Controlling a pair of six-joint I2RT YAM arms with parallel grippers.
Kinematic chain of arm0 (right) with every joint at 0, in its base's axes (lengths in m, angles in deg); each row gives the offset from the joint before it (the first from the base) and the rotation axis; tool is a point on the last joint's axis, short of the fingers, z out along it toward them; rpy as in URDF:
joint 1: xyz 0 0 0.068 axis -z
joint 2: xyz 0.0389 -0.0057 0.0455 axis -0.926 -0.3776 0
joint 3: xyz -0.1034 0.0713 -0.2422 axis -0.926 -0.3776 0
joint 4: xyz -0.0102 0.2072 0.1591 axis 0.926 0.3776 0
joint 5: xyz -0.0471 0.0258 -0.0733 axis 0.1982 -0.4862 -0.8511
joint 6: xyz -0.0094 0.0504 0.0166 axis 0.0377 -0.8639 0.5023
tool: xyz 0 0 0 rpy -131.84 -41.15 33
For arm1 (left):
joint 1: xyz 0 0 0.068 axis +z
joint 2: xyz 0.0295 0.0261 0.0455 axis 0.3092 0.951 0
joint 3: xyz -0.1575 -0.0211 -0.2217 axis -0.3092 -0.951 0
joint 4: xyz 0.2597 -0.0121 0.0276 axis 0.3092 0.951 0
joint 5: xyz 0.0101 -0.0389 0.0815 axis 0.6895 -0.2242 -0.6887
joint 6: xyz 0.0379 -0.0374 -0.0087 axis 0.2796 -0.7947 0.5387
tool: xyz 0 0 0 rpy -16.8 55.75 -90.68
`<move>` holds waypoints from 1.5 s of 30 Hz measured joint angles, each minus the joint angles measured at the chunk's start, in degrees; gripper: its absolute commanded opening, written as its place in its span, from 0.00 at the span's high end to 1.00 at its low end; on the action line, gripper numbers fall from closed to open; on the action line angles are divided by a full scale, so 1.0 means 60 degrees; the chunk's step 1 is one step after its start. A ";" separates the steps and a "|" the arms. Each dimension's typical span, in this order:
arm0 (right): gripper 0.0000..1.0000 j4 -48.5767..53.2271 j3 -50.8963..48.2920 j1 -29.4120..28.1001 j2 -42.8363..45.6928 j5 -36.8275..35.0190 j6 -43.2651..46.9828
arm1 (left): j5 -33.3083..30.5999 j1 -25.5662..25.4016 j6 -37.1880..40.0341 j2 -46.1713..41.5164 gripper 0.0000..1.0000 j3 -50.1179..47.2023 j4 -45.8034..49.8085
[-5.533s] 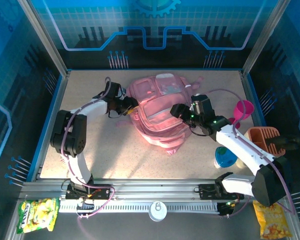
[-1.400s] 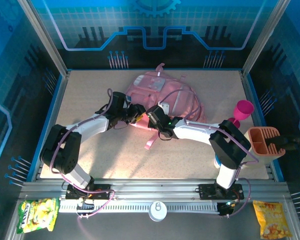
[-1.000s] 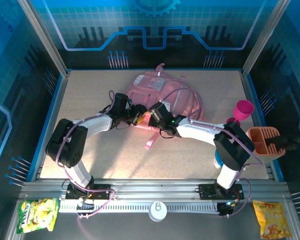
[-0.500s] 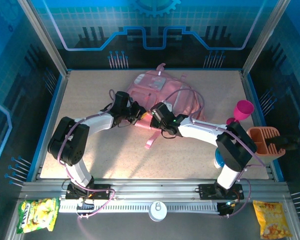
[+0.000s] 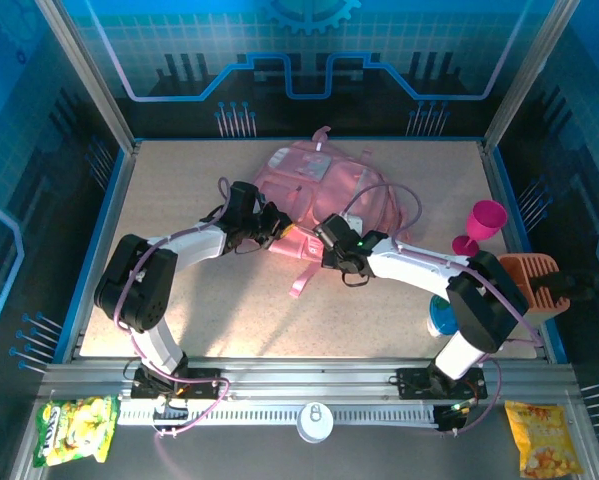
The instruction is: Pack the student bag
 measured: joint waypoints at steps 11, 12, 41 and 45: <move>0.64 -0.0510 0.0018 -0.0004 0.0229 0.0455 0.0306 | 0.0000 0.0000 0.0000 -0.0015 1.00 0.0000 0.0011; 0.60 -0.0608 0.0018 -0.0004 0.0310 0.0488 0.0284 | 0.0000 0.0000 0.0000 -0.0022 1.00 0.0000 0.0015; 0.84 -0.0025 0.1286 -0.0025 -0.1144 0.0306 -0.0674 | 0.0040 0.0004 0.0069 -0.0248 1.00 -0.0033 0.0025; 0.81 0.0091 0.1472 -0.0029 -0.1384 0.0189 -0.0452 | 0.0040 0.0004 0.0073 -0.0299 1.00 -0.0095 0.0018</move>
